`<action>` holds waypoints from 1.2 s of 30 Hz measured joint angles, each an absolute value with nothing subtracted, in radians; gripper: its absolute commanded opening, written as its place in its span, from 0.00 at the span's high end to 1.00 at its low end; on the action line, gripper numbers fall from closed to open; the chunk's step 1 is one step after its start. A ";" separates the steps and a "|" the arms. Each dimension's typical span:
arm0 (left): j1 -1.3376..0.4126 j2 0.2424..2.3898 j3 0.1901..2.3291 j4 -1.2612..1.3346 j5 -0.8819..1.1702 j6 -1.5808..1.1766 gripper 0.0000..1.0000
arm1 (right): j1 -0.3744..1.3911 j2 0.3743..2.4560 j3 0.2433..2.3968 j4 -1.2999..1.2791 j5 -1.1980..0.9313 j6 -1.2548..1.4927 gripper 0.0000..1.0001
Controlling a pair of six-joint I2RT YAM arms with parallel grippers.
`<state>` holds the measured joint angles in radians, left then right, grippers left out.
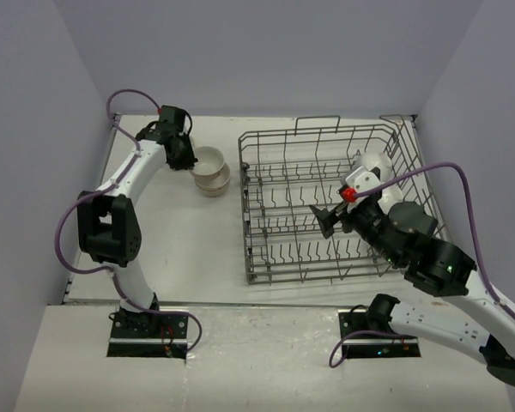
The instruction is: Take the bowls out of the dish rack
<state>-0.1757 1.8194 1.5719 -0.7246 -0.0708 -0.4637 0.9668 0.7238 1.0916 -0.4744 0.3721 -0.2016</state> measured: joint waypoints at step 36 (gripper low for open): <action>-0.212 1.895 1.544 -0.645 -0.056 -0.468 0.68 | 0.967 0.733 1.054 -0.471 0.318 -0.198 0.01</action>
